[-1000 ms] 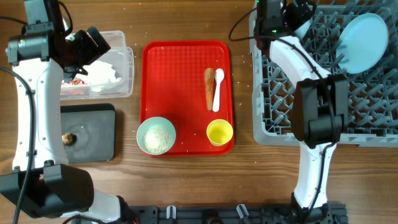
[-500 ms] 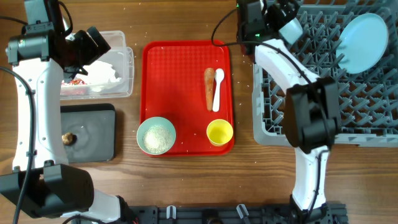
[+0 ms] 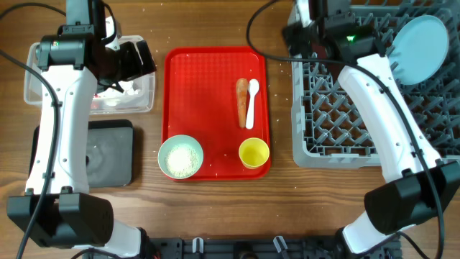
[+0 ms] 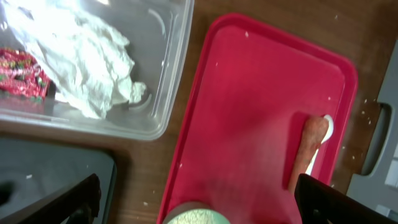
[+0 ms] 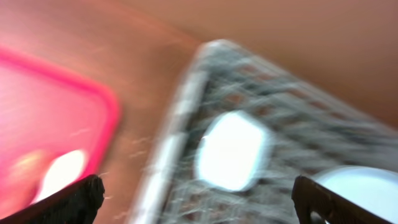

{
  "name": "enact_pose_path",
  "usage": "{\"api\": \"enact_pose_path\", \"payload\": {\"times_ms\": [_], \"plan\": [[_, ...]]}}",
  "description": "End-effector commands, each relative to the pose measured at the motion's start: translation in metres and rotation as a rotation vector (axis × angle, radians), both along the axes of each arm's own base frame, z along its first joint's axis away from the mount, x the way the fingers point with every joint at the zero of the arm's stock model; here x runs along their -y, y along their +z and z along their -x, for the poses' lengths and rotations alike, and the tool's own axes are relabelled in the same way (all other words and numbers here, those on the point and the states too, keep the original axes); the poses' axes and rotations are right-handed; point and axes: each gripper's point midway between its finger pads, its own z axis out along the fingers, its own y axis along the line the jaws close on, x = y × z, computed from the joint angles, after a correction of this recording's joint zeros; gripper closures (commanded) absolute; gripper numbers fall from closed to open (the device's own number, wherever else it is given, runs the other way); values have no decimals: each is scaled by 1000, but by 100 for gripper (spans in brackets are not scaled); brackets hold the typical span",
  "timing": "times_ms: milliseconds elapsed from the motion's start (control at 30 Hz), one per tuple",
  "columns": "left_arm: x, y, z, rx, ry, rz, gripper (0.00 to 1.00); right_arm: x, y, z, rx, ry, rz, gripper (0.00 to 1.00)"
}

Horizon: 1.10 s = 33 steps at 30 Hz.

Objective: Sort waste into correct bins and load items into the dishwasher rack

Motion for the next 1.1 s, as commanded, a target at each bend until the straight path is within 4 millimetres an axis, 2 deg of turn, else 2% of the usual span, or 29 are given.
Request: {"api": "enact_pose_path", "payload": {"times_ms": [0,67,133,233,367,500,567,700,800,900,1067], "plan": [[1,-11,19,-89,-25,-12,0,-73,-9,40,-194,244,-380,0],[7,-15,33,-150,-43,-12,0,-79,-10,47,-232,246,-424,0],[23,-18,51,-218,-78,8,7,-75,-9,43,-227,211,-447,0],[54,-33,72,-309,-102,22,10,-54,-9,33,-219,91,-478,1],[102,-76,107,-429,-160,-10,9,-17,-10,22,-210,-18,-504,6],[144,-126,133,-446,-200,-34,14,7,-13,21,-219,-71,-503,7],[149,-146,143,-445,-166,-74,18,14,-15,23,-230,-89,-502,7],[144,-165,152,-437,-153,-131,33,17,-18,25,-245,-99,-501,8],[149,-183,156,-413,-188,-129,50,17,-18,26,-248,-100,-502,12],[152,-195,158,-390,-201,-126,61,17,-19,27,-252,-101,-501,14],[138,-202,157,-371,-186,-192,80,17,-21,30,-270,-105,-499,16]]}}
